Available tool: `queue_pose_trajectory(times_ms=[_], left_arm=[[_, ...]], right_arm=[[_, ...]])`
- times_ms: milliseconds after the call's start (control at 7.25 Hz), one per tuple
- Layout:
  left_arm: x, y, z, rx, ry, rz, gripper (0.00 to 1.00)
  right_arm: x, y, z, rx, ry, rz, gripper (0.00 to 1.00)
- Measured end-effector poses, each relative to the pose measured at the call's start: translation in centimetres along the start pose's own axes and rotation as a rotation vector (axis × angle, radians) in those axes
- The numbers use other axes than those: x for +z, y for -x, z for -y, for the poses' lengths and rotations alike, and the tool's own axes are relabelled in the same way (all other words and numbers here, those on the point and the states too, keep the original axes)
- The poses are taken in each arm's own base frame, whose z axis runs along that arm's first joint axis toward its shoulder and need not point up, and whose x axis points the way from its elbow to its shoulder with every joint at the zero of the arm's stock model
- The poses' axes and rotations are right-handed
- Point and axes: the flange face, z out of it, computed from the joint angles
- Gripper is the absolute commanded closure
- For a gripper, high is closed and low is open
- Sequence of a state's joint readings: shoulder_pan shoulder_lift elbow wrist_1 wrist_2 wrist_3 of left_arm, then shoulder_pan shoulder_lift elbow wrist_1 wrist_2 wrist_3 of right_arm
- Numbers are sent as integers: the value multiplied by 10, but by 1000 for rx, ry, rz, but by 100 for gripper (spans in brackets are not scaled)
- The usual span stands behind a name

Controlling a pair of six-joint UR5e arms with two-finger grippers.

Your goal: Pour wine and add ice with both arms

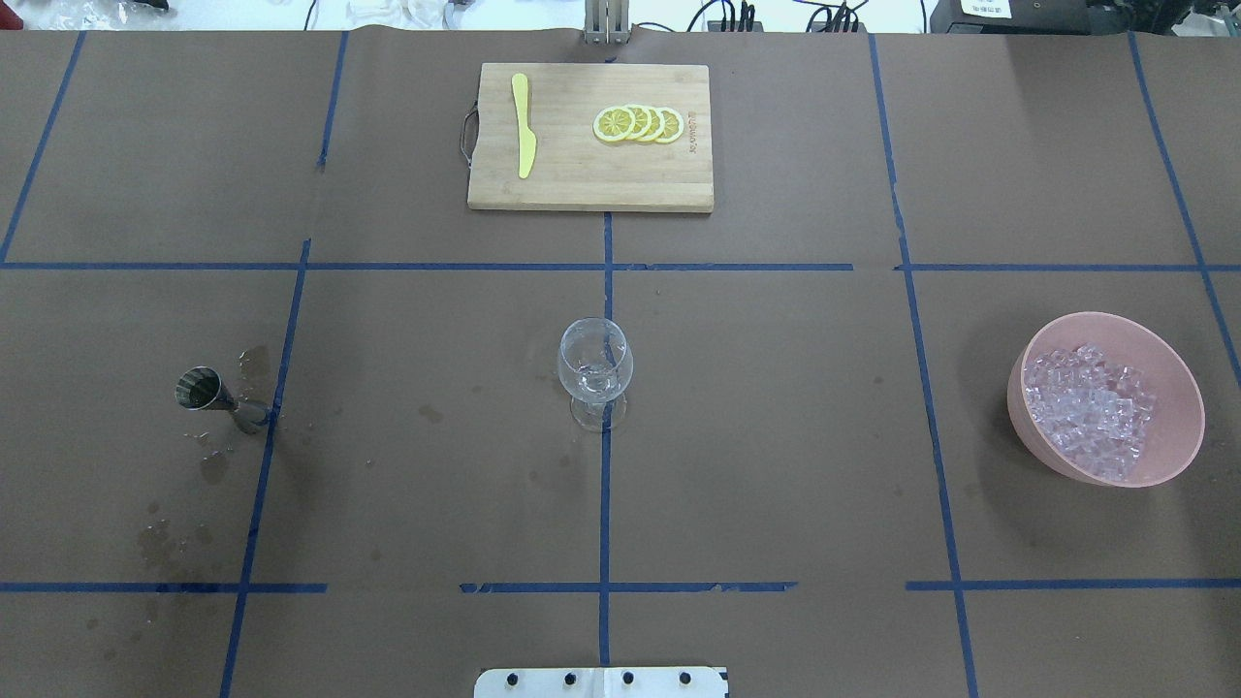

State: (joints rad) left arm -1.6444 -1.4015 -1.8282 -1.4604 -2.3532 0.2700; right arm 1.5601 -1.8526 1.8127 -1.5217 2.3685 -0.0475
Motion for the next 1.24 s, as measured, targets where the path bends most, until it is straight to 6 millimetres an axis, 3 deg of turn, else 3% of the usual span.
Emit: queue_pose_trajectory(times_ms=[828, 1241], left_arm=[[-24, -16, 29, 79, -80, 26, 0], [-48, -33, 52, 338, -334, 91, 0]], right_arm=[[-26, 28, 13, -61, -68, 10, 0], [-45, 45, 29, -81, -154, 17, 0]])
